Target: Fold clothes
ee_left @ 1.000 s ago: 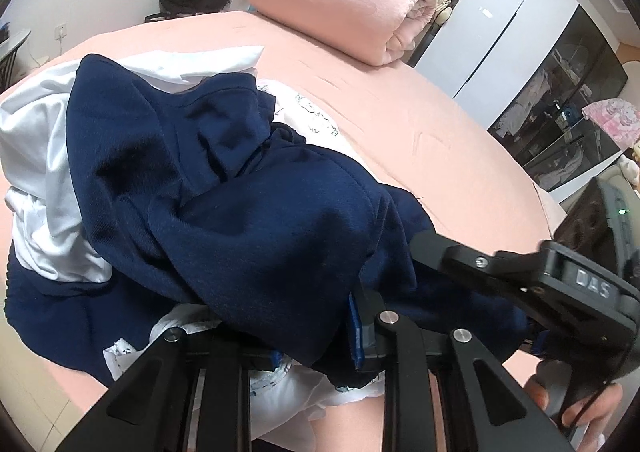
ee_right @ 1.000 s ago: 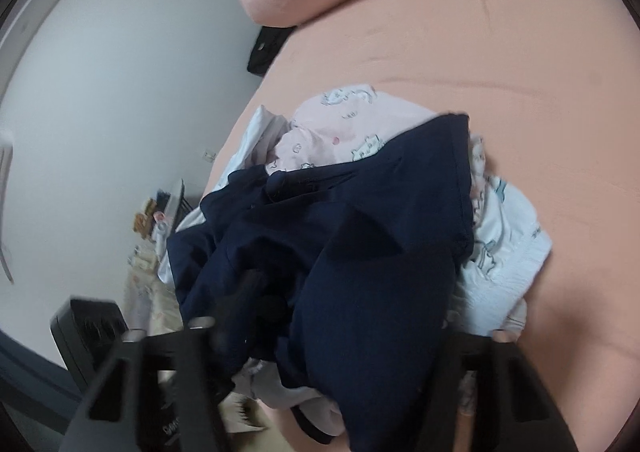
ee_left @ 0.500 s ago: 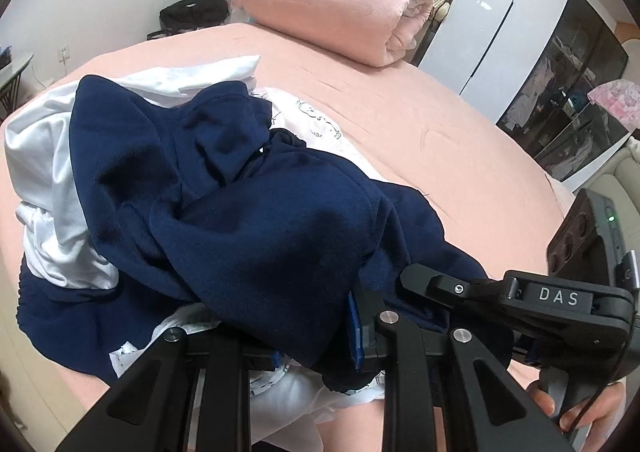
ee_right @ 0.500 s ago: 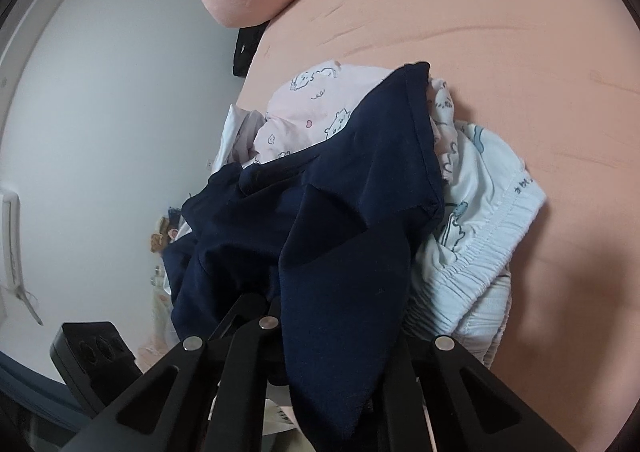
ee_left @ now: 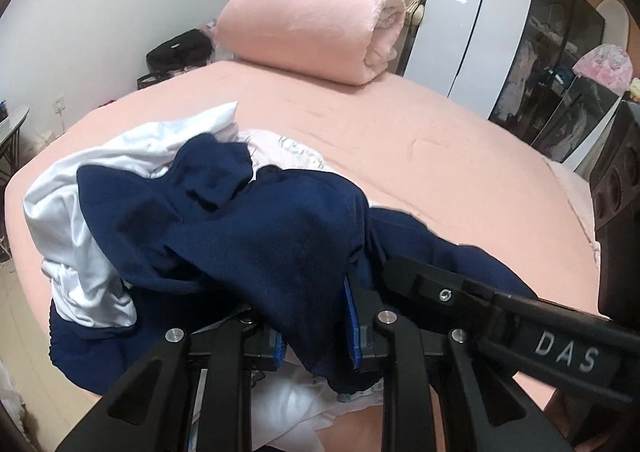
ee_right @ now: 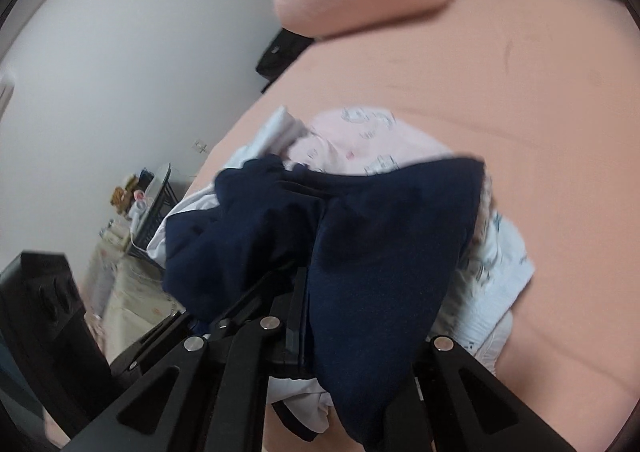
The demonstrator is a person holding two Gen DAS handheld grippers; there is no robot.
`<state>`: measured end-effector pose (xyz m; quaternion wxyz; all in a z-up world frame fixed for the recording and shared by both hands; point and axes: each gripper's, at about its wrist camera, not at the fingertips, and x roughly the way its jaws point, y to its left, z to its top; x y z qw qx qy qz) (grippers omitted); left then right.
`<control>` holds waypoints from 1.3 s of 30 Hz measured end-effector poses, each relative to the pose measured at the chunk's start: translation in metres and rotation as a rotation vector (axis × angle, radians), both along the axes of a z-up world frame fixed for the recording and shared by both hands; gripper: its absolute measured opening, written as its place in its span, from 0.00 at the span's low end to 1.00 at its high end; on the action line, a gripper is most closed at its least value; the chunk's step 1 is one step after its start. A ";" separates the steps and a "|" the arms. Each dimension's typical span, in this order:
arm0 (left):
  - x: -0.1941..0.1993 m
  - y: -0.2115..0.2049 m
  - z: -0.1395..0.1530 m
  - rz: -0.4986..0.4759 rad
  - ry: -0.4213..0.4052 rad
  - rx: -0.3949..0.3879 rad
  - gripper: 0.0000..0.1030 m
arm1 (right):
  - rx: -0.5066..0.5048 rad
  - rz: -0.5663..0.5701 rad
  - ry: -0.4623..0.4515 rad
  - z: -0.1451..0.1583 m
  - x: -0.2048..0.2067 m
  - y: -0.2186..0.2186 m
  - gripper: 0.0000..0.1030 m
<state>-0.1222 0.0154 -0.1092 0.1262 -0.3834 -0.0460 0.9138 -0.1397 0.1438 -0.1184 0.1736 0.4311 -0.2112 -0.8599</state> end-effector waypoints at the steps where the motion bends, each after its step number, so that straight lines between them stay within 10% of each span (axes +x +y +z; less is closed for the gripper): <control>1: 0.001 0.000 0.003 -0.003 0.011 0.001 0.19 | 0.019 0.005 0.018 0.005 0.002 -0.002 0.06; 12: 0.039 0.046 0.057 -0.161 0.278 -0.130 0.15 | 0.002 -0.074 0.126 0.055 0.024 0.032 0.06; 36: 0.076 0.149 0.086 -0.354 0.238 0.001 0.16 | -0.080 -0.361 0.265 0.098 0.139 0.180 0.06; 39: 0.076 0.163 0.081 -0.369 0.204 -0.006 0.34 | -0.077 -0.411 0.282 0.102 0.153 0.204 0.06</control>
